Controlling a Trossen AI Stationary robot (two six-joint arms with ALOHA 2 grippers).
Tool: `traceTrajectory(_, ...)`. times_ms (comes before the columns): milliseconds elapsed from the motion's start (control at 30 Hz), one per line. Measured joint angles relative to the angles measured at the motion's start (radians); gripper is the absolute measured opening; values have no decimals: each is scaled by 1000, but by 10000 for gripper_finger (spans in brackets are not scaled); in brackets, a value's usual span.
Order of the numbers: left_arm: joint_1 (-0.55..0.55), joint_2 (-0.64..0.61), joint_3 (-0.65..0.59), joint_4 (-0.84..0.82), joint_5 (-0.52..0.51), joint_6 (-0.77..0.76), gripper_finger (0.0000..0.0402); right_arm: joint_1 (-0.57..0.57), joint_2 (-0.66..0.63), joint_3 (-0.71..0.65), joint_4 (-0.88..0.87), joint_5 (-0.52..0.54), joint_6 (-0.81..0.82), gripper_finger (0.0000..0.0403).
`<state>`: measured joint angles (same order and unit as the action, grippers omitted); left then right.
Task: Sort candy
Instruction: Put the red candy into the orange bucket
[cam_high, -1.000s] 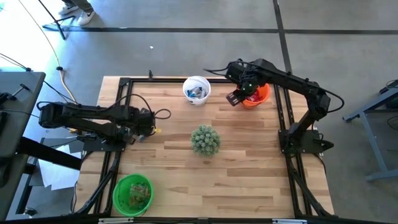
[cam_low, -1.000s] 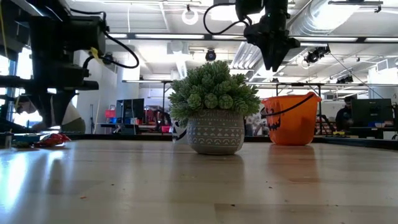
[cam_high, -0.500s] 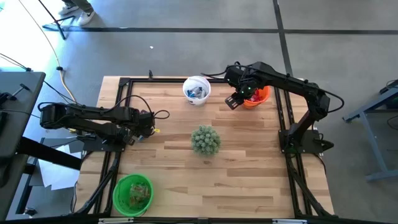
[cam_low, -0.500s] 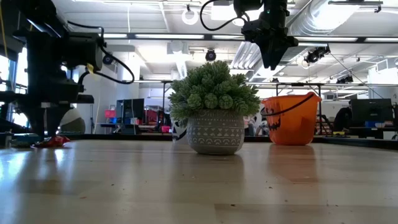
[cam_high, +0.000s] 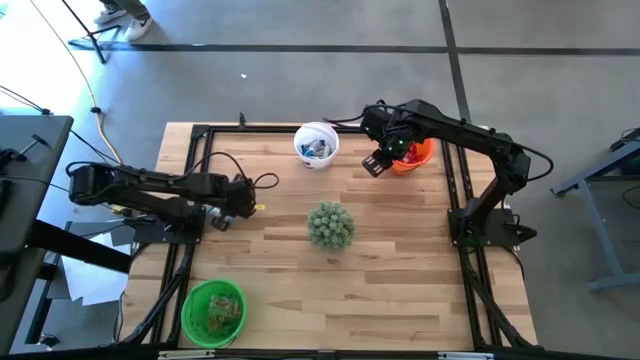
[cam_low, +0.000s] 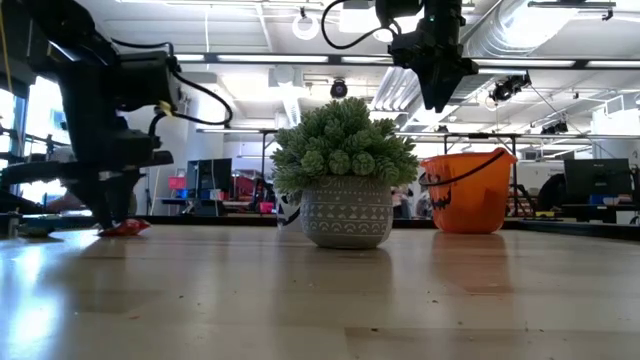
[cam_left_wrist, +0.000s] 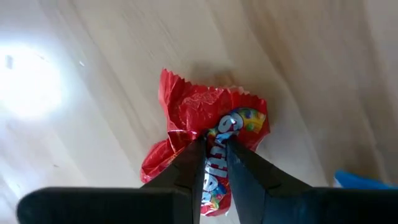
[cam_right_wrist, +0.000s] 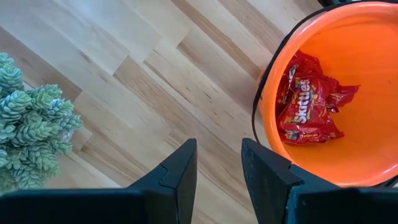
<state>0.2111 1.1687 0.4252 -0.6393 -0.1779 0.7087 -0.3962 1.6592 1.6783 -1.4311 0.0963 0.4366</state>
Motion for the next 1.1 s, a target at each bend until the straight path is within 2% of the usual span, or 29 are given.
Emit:
traceTrajectory(400, 0, 94, 2, 129, -101, -60, 61, 0, 0, 0, 0, 0, -19, 122)
traceTrajectory(733, 0, 98, 9, 136, -151, -310, 7, 0, 0, 0, 0, 0, -52, 122)
traceTrajectory(1100, 0, 100, 109, 122, -151, -447, 1, 0, 0, 0, 0, 0, -70, 122)
